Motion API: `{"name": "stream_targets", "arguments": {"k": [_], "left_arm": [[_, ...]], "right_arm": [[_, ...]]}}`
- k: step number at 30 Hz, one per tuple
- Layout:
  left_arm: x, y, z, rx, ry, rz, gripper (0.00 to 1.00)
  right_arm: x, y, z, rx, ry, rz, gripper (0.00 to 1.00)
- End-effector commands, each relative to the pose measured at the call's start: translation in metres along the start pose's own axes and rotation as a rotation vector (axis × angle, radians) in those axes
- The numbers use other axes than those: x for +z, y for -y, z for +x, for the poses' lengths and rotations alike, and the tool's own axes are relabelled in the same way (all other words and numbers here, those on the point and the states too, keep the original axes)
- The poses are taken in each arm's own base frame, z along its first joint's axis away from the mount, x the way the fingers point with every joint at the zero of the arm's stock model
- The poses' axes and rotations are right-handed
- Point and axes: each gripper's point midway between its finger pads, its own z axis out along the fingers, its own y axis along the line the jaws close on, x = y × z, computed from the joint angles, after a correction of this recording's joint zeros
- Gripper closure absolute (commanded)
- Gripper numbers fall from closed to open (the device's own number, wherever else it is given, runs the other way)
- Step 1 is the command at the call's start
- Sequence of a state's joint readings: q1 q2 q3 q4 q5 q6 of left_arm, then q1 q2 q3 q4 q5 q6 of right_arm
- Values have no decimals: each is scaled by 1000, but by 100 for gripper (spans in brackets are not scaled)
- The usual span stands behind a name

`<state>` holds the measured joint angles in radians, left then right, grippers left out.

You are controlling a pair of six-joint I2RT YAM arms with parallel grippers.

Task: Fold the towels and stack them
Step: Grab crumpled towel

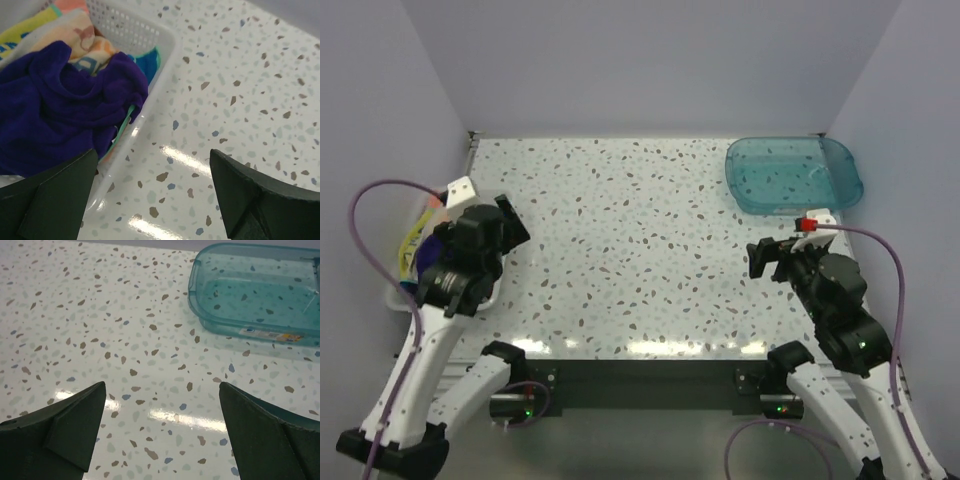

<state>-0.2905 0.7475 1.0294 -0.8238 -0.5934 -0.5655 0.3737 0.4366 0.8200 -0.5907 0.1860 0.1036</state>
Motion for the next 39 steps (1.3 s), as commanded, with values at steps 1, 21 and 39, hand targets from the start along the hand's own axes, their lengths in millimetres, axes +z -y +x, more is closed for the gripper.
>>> {"name": "stream_targets", "arguments": {"k": [1, 21, 39], "left_arm": [[22, -4, 11, -21, -63, -143, 0], [149, -130, 20, -156, -150, -593, 10], [118, -52, -92, -145, -3, -258, 100]], "right_arm": [[11, -7, 12, -41, -39, -31, 1], [17, -25, 27, -19, -11, -115, 1], [13, -24, 20, -22, 14, -112, 1]]}}
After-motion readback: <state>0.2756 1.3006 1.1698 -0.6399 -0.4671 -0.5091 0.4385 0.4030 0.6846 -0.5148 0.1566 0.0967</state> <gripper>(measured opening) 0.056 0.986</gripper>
